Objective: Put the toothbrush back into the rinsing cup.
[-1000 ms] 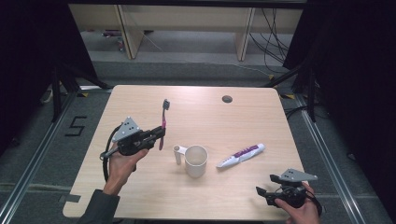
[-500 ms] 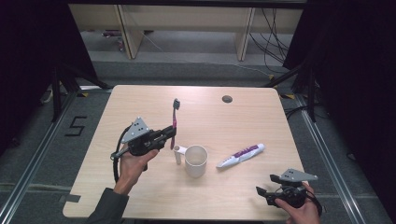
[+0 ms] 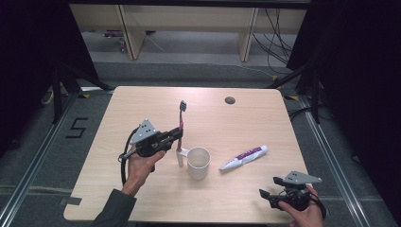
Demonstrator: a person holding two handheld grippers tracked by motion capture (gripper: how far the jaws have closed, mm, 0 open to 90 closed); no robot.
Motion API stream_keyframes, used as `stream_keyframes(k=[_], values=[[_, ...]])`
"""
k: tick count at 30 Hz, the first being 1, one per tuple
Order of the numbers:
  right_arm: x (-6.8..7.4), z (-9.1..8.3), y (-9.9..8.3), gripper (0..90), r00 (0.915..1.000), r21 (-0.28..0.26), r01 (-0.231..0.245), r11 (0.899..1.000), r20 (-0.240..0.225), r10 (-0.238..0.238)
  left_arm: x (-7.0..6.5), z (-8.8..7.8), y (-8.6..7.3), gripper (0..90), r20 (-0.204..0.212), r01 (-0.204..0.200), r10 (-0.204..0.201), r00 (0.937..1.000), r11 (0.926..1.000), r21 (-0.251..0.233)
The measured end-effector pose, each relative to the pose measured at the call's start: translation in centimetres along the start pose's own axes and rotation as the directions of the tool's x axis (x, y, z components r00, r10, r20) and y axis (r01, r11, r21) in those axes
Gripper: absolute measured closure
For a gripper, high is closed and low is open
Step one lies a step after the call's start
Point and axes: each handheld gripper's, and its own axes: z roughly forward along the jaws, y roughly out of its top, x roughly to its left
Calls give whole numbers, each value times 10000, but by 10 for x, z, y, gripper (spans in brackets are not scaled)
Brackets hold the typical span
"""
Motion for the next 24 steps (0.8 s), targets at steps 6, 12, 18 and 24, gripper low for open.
stream_keyframes(k=[6, 12, 18, 24], values=[[0, 0, 0, 235, 10000, -7, -14, 10000, 5, 14, 1, 2, -7, 834, 14, -36, 36, 10000, 10000, 33], [0, 0, 0, 235, 10000, 10, -11, 10000, -13, 11, 0, 6, -14, 834, 87, -33, 32, 10000, 9998, 171], [0, 0, 0, 235, 10000, 14, -9, 10000, -4, 9, 0, 6, -18, 833, 111, -61, 59, 9999, 9998, 166], [0, 0, 0, 235, 10000, 15, -10, 10000, -8, 10, 1, 2, -26, 831, 135, -93, 89, 9999, 9995, 304]])
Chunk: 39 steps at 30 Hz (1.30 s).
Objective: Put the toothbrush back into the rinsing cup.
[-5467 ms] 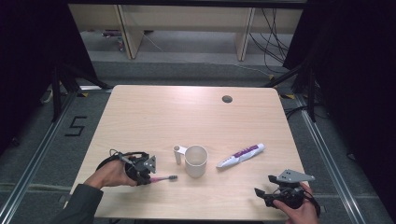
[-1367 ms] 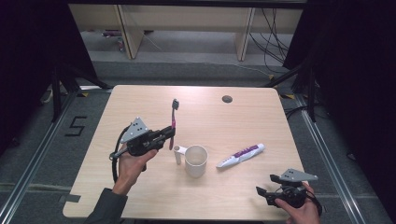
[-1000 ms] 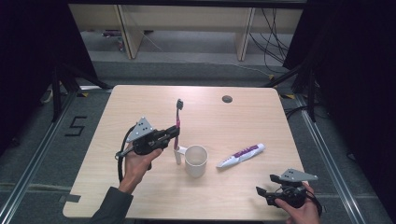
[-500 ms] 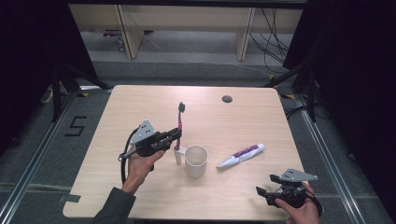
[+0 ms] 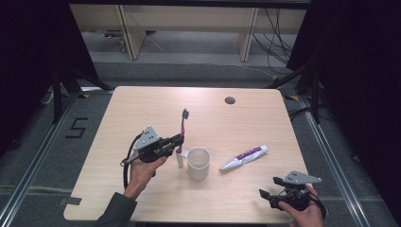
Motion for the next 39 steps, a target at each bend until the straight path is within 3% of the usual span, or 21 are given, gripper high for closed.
stream_keyframes(k=[4, 5, 7, 8, 11, 21, 22, 24, 27, 30, 33, 39], values=[[0, 0, 0, 235, 10000, -2, 3, 10000, 0, -3, 0, -3, -4, 831, 18, 51, -52, 10000, 10000, 85], [2, 0, 0, 235, 9995, 70, -290, 9996, -112, 291, 0, -4, -5, 831, 26, 73, -73, 10000, 9999, 94], [2, 0, 0, 235, 9995, 51, -290, 9996, -102, 291, -1, -5, -7, 829, 45, 22, -23, 10000, 9998, 175], [0, 0, 0, 235, 10000, -8, -7, 10000, 4, 7, -1, -5, -8, 828, 55, -8, 7, 10000, 9997, 236], [2, 0, 0, 235, 9995, 79, -294, 9995, -120, 295, -1, -6, -11, 827, 55, 30, -32, 10000, 9994, 336], [2, 0, 0, 235, 9995, 103, -292, 9995, -114, 293, 1, -8, -20, 778, 203, 161, -174, 9996, 9978, 645], [0, 1, 0, 235, 10000, 22, -23, 10000, -41, 23, 1, -9, -20, 768, 123, 188, -197, 9997, 9974, 696], [0, 1, 0, 235, 10000, 25, -17, 10000, -30, 17, 1, -9, -20, 700, 120, 400, -408, 9991, 9974, 600], [2, 0, 0, 235, 9995, 100, -305, 9995, -105, 306, -1, -12, -18, 597, -146, 246, -237, 9996, 9975, 662], [2, 1, 0, 235, 9995, 81, -292, 9995, -113, 293, -3, -14, -16, 467, -363, 420, -394, 9986, 9964, 733], [0, 1, 0, 235, 10000, -14, 12, 10000, -25, -12, -5, -16, -13, 415, -454, 339, -306, 9985, 9967, 732], [2, 1, 0, 235, 9995, 96, -308, 9995, -99, 309, -11, -24, -8, 372, -538, 187, -134, 9985, 9950, 980]])
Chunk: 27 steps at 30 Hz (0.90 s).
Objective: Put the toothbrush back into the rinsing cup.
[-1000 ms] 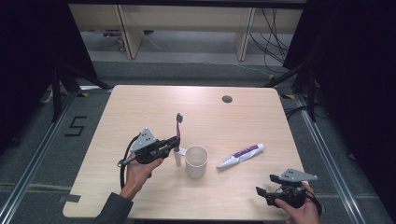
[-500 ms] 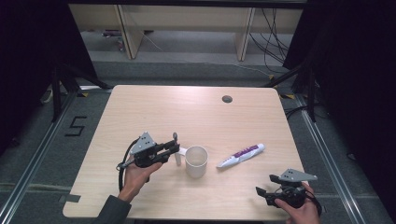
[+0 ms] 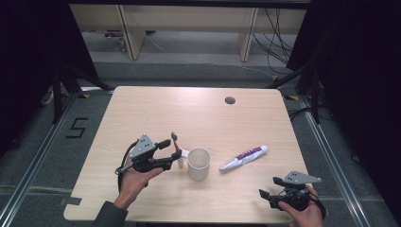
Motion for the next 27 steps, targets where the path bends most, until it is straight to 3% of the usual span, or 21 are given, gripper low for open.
stream_keyframes(k=[3, 10, 11, 13, 14, 16, 21, 22, 24, 27], values=[[-2, 0, 0, 235, 9995, -101, 302, 9995, 77, -301, -2, -4, 1, 344, -62, 97, -96, 9999, 9999, 76], [0, 0, 0, 235, 10000, 9, 4, 10000, -5, -4, -3, -15, -2, 316, 32, 212, -213, 9998, 9992, 348], [-2, 0, 0, 235, 9995, -63, 299, 9995, 114, -299, -3, -17, -2, 313, -101, 217, -213, 9997, 9986, 486], [-3, 0, 0, 235, 9995, -57, 307, 9995, 127, -306, -4, -20, -5, 303, -96, 244, -238, 9997, 9975, 660], [-1, 0, 0, 235, 10000, -16, 27, 10000, 20, -27, -5, -22, -7, 300, -55, 244, -241, 9997, 9969, 751], [-2, 0, 0, 235, 10000, -14, -35, 10000, -42, 35, -6, -24, -10, 286, -24, 281, -280, 9996, 9960, 852], [-5, 1, -1, 234, 9999, -138, 156, 9998, -11, -156, -8, -31, -17, 242, -76, 424, -418, 9991, 9904, 1318], [-4, 1, -1, 234, 10000, -97, -40, 9999, -29, 40, -10, -32, -20, 241, -85, 382, -373, 9993, 9885, 1466], [-7, 1, -1, 234, 9997, -140, 212, 9997, 81, -211, -12, -34, -23, 235, -81, 327, -318, 9995, 9870, 1575], [-6, -1, -2, 233, 10000, -17, -84, 10000, -47, 84, -14, -37, -28, 209, -114, 278, -262, 9996, 9838, 1771]])
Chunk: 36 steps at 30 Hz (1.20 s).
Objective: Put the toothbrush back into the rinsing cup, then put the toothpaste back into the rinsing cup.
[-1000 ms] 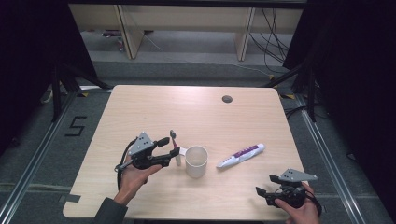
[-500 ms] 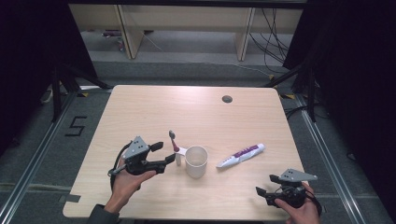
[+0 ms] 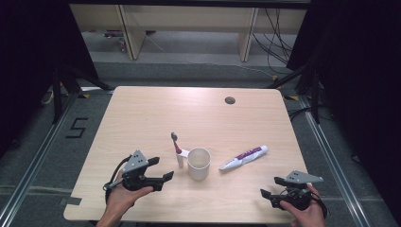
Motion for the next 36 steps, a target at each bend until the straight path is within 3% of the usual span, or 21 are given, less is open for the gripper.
stream_keyframes(k=[6, 7, 8, 10, 13, 14, 15, 17, 26, 29, 30, 33, 34, 36], values=[[0, -1, -1, 233, 10000, -13, 4, 10000, 1, -4, -5, -4, -14, 177, -170, 82, -73, 9998, 9985, 536], [-2, -1, 0, 233, 9997, -81, 251, 9997, 70, -250, -5, -4, -17, 177, -183, 74, -63, 9998, 9981, 604], [0, 0, -1, 233, 10000, -120, 92, 9999, 34, -92, -6, -4, -20, 177, -123, 80, -73, 9999, 9982, 591], [-1, -1, -1, 233, 9996, -131, 269, 9996, 119, -267, -8, -5, -26, 177, -195, 2, 12, 9998, 9976, 696], [0, -1, -1, 233, 9999, -118, 96, 9999, 104, -94, -10, -6, -32, 177, -252, 14, 6, 9997, 9970, 768], [-2, -2, -1, 233, 9995, -63, 254, 9997, 177, -253, -10, -7, -33, 177, -199, -53, 71, 9998, 9959, 899], [0, -2, -1, 233, 9999, -3, -53, 10000, 87, 53, -11, -7, -34, 177, -159, -44, 58, 9999, 9963, 860], [0, -2, -2, 233, 9999, -2, -51, 10000, 92, 51, -13, -7, -37, 177, -71, -169, 177, 9998, 9945, 1035], [1, -2, -2, 233, 10000, -38, -2, 10000, 68, 2, -20, -8, -43, 177, -188, -535, 560, 9983, 9920, 1148], [1, -2, -2, 232, 10000, 14, 20, 10000, 30, -20, -21, -6, -46, 177, -177, -480, 502, 9986, 9932, 1056], [1, -1, -2, 231, 10000, 25, 29, 10000, 16, -29, -20, -7, -46, 177, -239, -593, 628, 9977, 9905, 1239], [-1, -2, -1, 231, 9991, -35, 398, 9992, 142, -397, -18, -7, -48, 177, -241, -677, 716, 9971, 9886, 1344], [-1, -2, -1, 231, 9989, 43, 456, 9990, 145, -456, -19, -6, -50, 177, -337, -501, 544, 9980, 9917, 1180], [0, -3, 0, 233, 9996, 179, 263, 9995, 72, -264, -18, -5, -51, 177, -257, -537, 572, 9980, 9915, 1188]])
